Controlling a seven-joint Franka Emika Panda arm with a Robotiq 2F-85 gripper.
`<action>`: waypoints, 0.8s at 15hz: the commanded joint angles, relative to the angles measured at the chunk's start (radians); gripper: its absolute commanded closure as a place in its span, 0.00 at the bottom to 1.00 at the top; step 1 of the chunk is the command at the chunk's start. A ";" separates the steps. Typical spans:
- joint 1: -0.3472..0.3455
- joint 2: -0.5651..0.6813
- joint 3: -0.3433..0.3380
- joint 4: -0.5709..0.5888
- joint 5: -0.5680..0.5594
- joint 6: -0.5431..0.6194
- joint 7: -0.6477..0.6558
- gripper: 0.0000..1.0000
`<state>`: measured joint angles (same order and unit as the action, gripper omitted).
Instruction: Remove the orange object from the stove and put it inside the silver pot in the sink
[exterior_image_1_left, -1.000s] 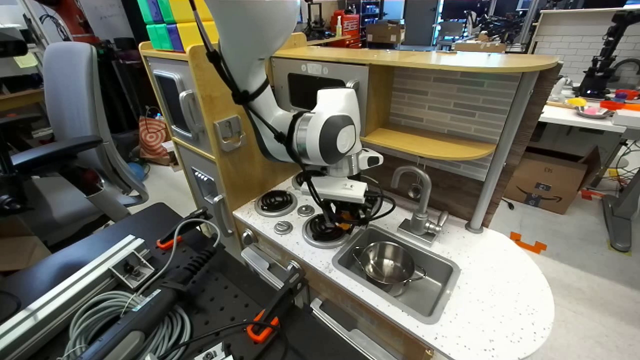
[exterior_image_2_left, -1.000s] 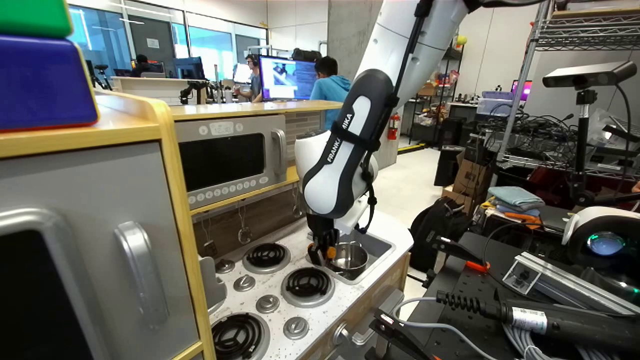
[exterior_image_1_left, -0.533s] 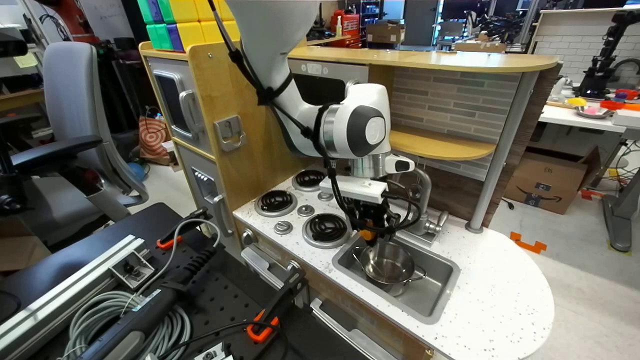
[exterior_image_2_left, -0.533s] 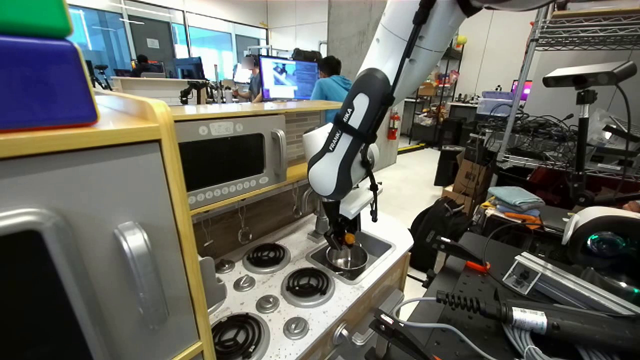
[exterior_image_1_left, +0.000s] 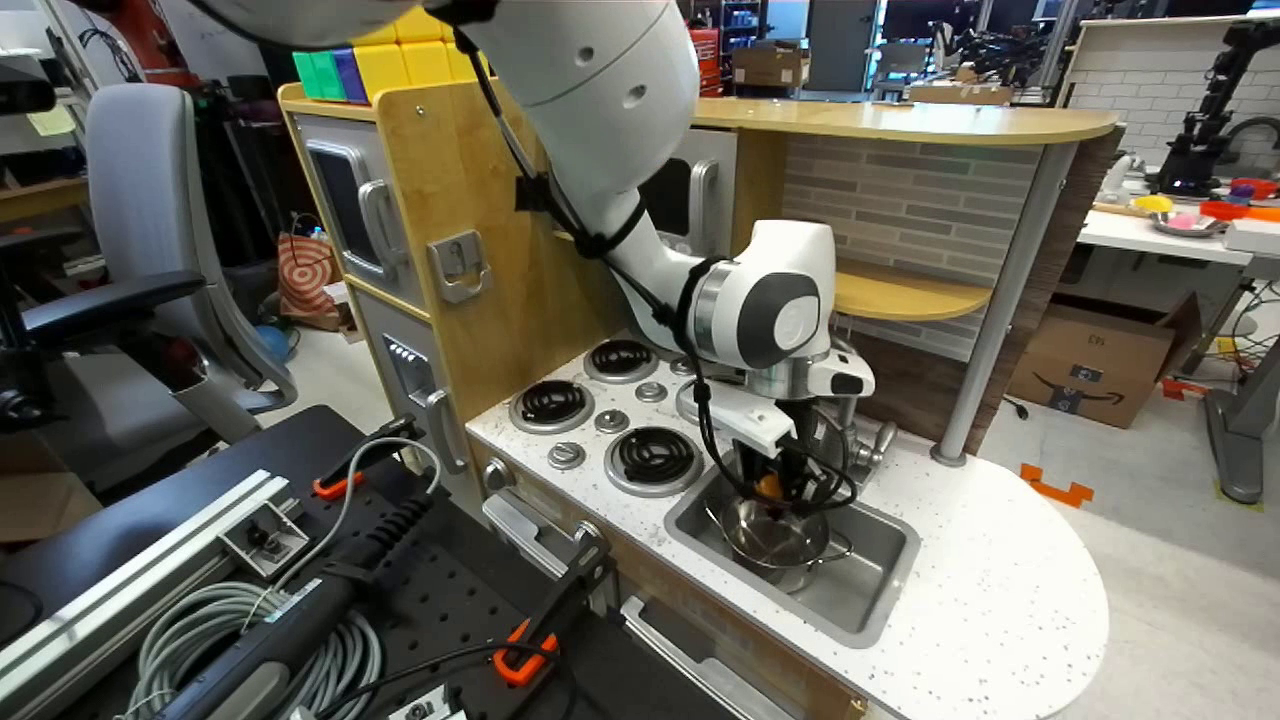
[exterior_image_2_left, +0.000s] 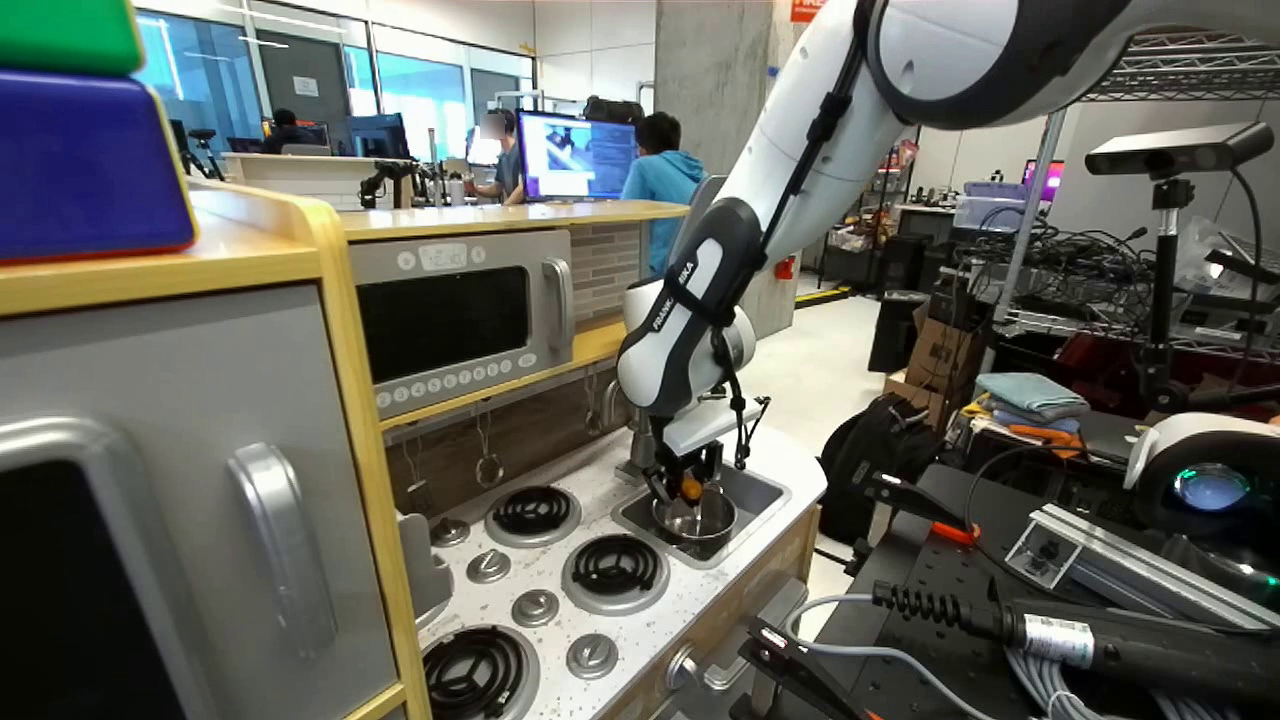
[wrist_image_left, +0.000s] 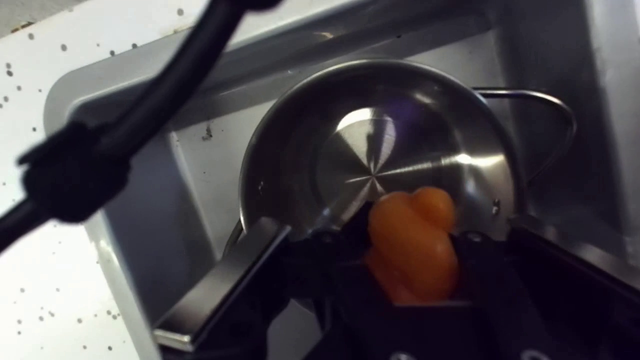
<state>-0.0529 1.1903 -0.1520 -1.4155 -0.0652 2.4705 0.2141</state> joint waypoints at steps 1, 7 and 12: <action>-0.005 0.112 -0.017 0.148 0.035 -0.024 0.060 0.97; -0.001 0.189 -0.029 0.244 0.041 -0.047 0.117 0.65; 0.011 0.171 -0.037 0.219 0.034 -0.069 0.134 0.34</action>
<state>-0.0543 1.3501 -0.1773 -1.2411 -0.0511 2.4648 0.3431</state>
